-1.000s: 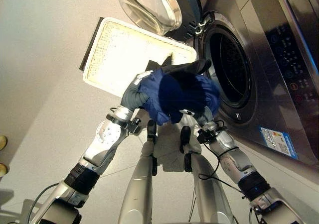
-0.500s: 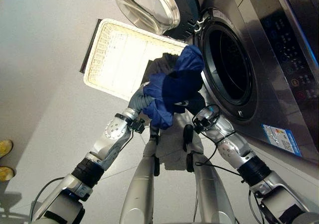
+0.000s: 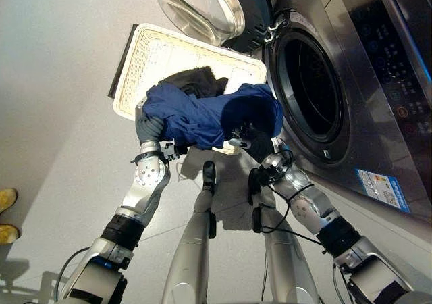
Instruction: Put the clothes into the washing machine.
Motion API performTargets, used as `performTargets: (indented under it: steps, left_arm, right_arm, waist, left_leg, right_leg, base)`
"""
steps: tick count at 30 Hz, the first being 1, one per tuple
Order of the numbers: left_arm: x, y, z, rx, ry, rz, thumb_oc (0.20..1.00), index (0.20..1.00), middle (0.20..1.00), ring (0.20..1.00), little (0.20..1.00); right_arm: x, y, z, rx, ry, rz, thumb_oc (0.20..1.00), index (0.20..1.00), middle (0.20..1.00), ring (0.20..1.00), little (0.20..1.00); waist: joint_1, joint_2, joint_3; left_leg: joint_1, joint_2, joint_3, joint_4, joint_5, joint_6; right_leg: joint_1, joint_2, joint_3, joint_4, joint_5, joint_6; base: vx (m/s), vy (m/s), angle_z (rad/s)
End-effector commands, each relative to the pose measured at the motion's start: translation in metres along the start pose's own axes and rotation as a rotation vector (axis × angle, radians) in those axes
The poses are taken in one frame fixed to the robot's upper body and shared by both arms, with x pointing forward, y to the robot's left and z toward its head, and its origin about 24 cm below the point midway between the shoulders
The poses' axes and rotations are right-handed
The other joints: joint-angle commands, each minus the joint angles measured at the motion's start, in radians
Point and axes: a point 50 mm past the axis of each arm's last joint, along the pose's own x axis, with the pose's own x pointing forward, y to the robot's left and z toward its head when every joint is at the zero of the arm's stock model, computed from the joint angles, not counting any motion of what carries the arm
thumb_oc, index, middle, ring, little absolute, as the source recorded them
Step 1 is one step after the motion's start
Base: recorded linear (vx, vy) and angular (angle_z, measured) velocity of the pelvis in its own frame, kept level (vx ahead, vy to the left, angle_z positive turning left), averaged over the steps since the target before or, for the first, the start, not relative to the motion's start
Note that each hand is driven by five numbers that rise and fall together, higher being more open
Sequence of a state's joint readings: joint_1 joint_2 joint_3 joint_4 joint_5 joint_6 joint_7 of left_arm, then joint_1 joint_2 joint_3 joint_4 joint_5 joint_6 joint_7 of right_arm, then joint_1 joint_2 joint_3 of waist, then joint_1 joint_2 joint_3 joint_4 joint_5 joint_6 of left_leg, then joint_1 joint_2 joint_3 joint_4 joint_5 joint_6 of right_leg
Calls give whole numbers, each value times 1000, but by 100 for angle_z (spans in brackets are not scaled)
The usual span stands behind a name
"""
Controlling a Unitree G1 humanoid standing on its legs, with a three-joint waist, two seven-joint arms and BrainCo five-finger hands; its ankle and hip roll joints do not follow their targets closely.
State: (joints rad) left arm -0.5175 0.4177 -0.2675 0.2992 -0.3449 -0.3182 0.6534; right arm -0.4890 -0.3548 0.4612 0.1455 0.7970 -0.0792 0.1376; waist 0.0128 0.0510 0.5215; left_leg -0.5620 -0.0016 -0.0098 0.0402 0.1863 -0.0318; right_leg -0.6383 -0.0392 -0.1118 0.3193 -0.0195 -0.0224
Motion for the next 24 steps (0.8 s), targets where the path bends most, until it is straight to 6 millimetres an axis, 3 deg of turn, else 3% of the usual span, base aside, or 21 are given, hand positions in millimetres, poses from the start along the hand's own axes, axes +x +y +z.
performTargets:
  steps: [1,5,8,16,23,24]
  left_arm:
    - [30,17,34,34,-190,239,1000,1000,1000,1000,1000]
    - [55,23,26,236,-85,310,1000,1000,1000,1000,1000]
    - [66,29,22,391,-49,268,1000,1000,1000,1000,1000]
    - [75,41,14,657,4,255,1000,1000,1000,1000,1000]
    - [81,61,7,1179,67,246,1000,1000,1000,1000,1000]
    - [84,67,8,1321,80,219,1000,1000,1000,1000,1000]
  right_arm:
    - [8,16,16,24,-85,68,1000,1000,1000,1000,1000]
    - [14,16,15,32,-58,65,1000,1000,1000,1000,1000]
    - [13,13,15,30,-46,64,1000,1000,1000,1000,1000]
    - [7,6,12,5,-22,49,1000,1000,1000,1000,1000]
    - [6,2,12,1,-15,40,1000,1000,1000,1000,1000]
    - [5,1,12,-1,-13,38,1000,1000,1000,1000,1000]
  waist:
    - [-29,-14,-1]
    - [-46,-15,-1]
    - [-55,-17,-1]
    - [-74,-15,-1]
    - [-83,-21,-1]
    - [-84,-20,-1]
  left_leg:
    - [-1,-68,67,29,-42,16]
    - [-8,-62,78,35,-38,8]
    - [-11,-60,87,34,-36,5]
    - [-35,-55,98,39,-33,-1]
    - [-53,-55,103,43,-31,-2]
    - [-53,-55,105,44,-33,-2]
  right_leg:
    - [31,-8,-24,-144,111,72]
    - [17,-4,-17,-136,113,75]
    - [14,-4,-13,-141,116,74]
    - [-9,-4,-1,-147,123,74]
    - [-23,-7,-2,-159,135,77]
    - [-23,-8,-4,-162,136,79]
  base:
    - [17,94,-2]
    - [11,48,-6]
    - [7,37,-5]
    - [8,41,-7]
    - [0,0,0]
    - [0,0,0]
